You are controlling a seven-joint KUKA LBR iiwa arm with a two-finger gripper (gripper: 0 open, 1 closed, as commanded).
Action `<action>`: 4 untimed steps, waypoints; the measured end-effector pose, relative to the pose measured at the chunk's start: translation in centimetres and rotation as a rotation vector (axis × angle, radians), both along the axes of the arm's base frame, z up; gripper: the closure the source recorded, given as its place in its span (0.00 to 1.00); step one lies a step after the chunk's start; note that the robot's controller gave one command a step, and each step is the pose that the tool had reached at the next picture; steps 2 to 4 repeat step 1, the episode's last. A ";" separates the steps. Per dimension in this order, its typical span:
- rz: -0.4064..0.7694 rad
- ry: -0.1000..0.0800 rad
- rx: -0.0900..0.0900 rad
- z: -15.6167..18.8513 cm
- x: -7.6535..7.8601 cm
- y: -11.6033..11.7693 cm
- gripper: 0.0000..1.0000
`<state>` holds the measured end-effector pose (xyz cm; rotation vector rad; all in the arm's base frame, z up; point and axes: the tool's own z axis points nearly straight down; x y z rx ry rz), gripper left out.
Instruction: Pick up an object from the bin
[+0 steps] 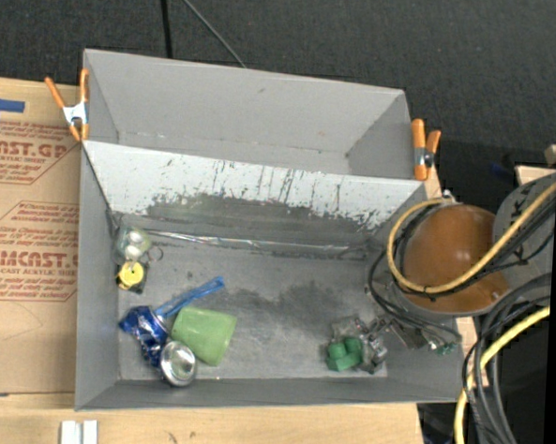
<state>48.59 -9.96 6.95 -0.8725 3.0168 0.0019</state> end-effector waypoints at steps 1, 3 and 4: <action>-0.003 -0.011 -0.002 13.1 4.7 0.7 1.00; -0.003 -0.011 -0.002 13.1 4.7 0.7 1.00; -0.003 -0.011 -0.002 13.1 4.7 0.7 1.00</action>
Offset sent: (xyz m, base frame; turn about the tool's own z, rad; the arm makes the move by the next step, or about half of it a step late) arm 0.0441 0.0059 0.1267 0.0030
